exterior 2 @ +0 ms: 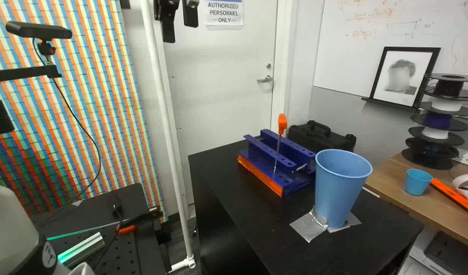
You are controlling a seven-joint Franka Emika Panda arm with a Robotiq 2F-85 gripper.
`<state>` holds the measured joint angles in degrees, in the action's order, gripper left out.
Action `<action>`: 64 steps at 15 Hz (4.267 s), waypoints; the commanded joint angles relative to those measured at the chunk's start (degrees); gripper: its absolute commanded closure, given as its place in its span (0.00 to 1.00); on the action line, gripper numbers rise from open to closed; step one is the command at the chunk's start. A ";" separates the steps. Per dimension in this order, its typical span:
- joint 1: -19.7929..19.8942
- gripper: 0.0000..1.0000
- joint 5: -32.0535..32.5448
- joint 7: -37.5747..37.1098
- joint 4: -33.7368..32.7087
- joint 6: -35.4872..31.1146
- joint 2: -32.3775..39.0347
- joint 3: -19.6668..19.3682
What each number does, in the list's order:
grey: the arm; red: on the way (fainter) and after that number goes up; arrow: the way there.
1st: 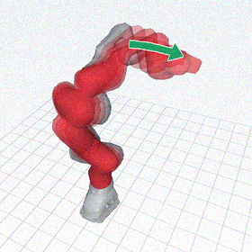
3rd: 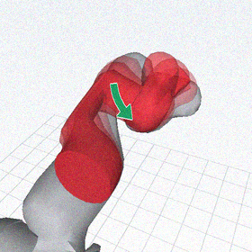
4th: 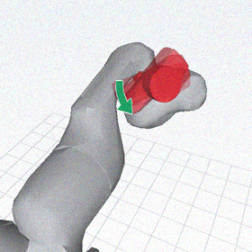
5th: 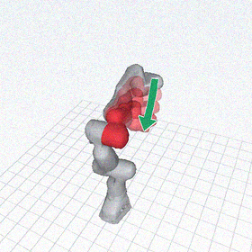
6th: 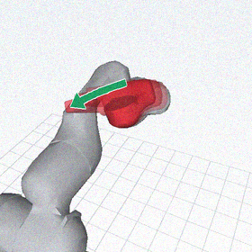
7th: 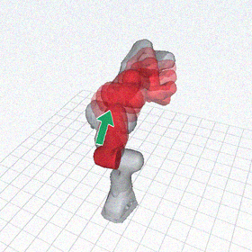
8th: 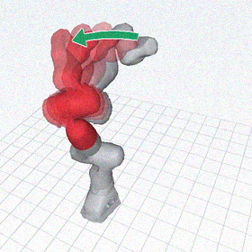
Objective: Pick up the orange object and put it in the blue cup.
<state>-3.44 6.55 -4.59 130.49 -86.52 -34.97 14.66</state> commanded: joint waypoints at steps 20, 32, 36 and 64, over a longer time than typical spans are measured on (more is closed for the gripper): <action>0.09 0.00 2.26 10.89 -2.42 -15.05 7.16 -14.57; -0.37 0.00 -6.36 22.61 -18.58 -19.53 32.57 -15.84; 0.06 0.00 -6.73 26.54 -21.22 -19.15 37.69 -14.52; 0.67 0.82 4.74 30.08 -12.47 -19.76 39.19 -11.37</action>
<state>-3.41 9.99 24.42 116.82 -105.96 5.57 3.47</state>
